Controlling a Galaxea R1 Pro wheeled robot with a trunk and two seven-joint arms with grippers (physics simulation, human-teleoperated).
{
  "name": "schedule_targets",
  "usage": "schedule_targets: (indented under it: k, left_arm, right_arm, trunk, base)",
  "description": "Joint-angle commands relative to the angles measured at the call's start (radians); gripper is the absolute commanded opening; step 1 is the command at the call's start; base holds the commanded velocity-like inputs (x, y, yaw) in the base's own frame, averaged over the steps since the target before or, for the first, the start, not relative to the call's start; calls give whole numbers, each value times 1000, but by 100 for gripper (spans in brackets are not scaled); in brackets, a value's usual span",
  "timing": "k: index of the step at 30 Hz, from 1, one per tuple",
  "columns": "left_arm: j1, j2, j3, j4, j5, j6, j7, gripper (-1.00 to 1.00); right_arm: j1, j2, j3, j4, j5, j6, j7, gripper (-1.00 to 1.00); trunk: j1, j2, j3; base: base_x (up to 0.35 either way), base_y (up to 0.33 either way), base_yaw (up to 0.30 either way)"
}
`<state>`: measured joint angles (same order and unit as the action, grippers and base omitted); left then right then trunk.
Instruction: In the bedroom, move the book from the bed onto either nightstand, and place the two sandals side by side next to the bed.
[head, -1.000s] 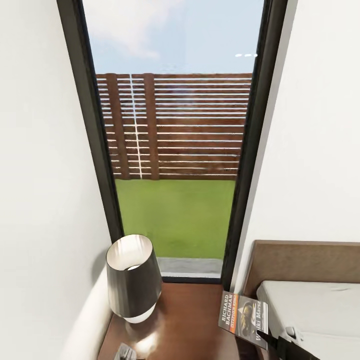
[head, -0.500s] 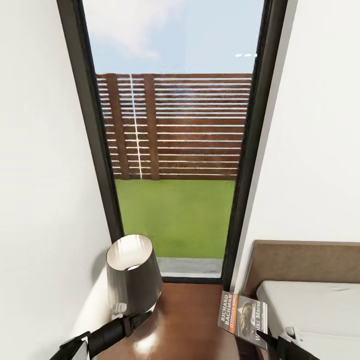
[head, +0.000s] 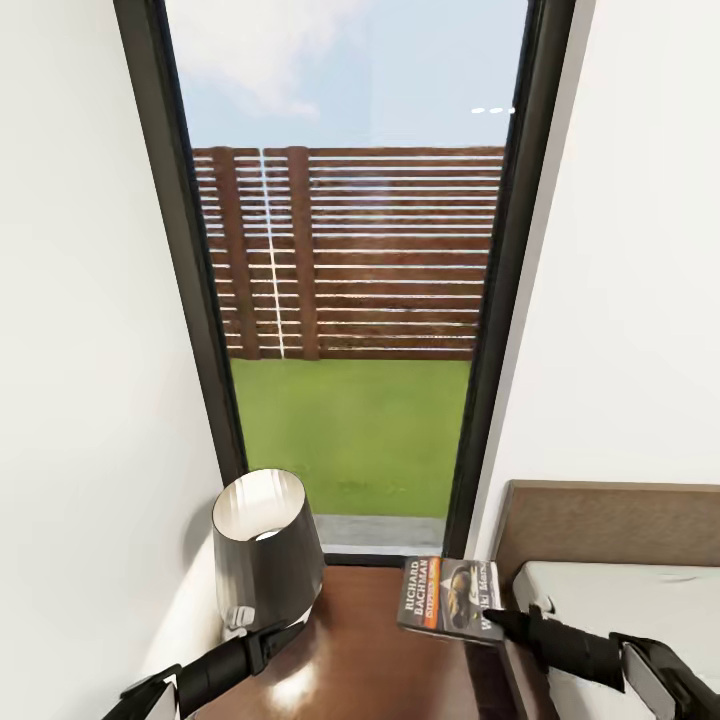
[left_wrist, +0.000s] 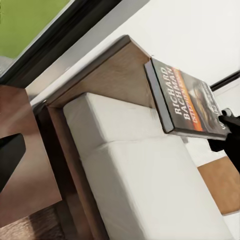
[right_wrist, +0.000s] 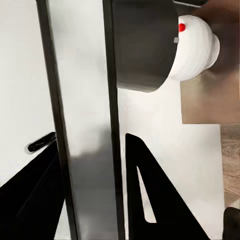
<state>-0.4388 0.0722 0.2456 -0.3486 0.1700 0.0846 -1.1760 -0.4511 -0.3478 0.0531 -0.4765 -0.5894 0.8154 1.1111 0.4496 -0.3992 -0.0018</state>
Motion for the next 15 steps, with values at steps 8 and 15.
schedule_targets:
  k: [8,15]
  left_arm:
    - [0,1,4,0,2,9,15,100]
    - [1,0,4,0,2,8,25,100]
  right_arm:
    - [-5,-44,0,-150,-7,213,-7,-100]
    - [-7,-48,1,-151,-7,232,-9,-100]
  trunk:
    - [0,-1,0]
    - [0,-1,0]
  base:
    - [0,0,0]
    - [0,0,0]
